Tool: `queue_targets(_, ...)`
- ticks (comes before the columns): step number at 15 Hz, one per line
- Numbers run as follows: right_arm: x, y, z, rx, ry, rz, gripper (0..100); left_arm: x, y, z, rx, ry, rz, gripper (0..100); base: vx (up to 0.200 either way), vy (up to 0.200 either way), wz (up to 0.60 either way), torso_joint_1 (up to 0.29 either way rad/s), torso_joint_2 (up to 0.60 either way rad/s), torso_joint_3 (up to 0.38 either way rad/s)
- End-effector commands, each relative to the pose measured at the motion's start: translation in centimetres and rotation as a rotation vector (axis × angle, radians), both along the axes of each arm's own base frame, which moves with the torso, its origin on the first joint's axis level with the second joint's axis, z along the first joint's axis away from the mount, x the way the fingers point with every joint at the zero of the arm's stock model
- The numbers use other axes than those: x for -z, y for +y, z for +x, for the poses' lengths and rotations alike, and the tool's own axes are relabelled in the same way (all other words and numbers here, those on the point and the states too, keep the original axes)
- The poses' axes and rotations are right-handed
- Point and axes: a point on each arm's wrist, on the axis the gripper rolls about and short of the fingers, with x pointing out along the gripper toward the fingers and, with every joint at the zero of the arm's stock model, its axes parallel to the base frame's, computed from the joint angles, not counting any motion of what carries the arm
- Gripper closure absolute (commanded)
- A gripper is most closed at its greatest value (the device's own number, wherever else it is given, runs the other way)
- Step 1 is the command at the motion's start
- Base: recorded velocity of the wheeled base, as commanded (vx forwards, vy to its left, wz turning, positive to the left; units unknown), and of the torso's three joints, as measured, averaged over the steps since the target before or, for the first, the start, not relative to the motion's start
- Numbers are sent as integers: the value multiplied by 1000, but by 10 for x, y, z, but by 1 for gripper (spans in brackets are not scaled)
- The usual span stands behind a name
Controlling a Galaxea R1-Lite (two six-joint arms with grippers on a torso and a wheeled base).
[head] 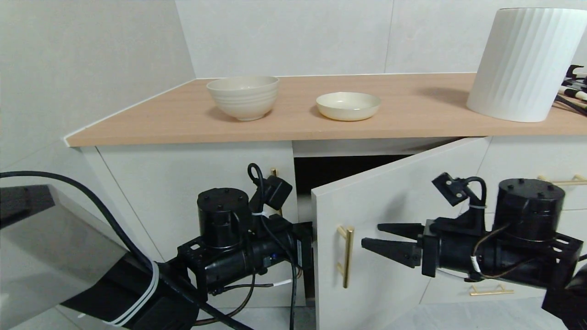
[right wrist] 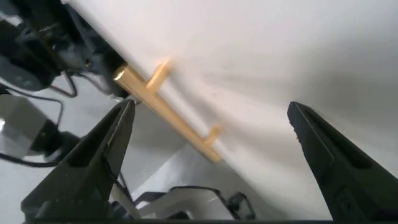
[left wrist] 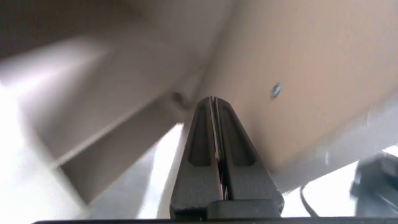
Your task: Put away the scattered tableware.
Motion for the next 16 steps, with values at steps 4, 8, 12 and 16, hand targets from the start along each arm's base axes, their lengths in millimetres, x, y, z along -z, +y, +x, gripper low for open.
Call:
queue_targets(4, -21, -46, -86, -14, 29, -80, 0, -6, 3, -2, -11, -13, -8, 100, 0, 0, 0, 0, 0, 0)
queue_targets(8, -20, -58, -109, -28, 71, -133, 0, -6, 0, -4, -2, -14, -7, 100, 0, 0, 0, 0, 0, 0)
queue_targets(12, -15, -59, -111, -32, 86, -142, 0, -4, -1, -4, 1, -11, -6, 100, -50, 0, 0, -1, 1, -1)
queue_targets(16, -14, -59, -113, -36, 76, -148, 0, 4, -19, 7, 21, -11, -6, 100, -150, 0, 0, 8, 2, 2)
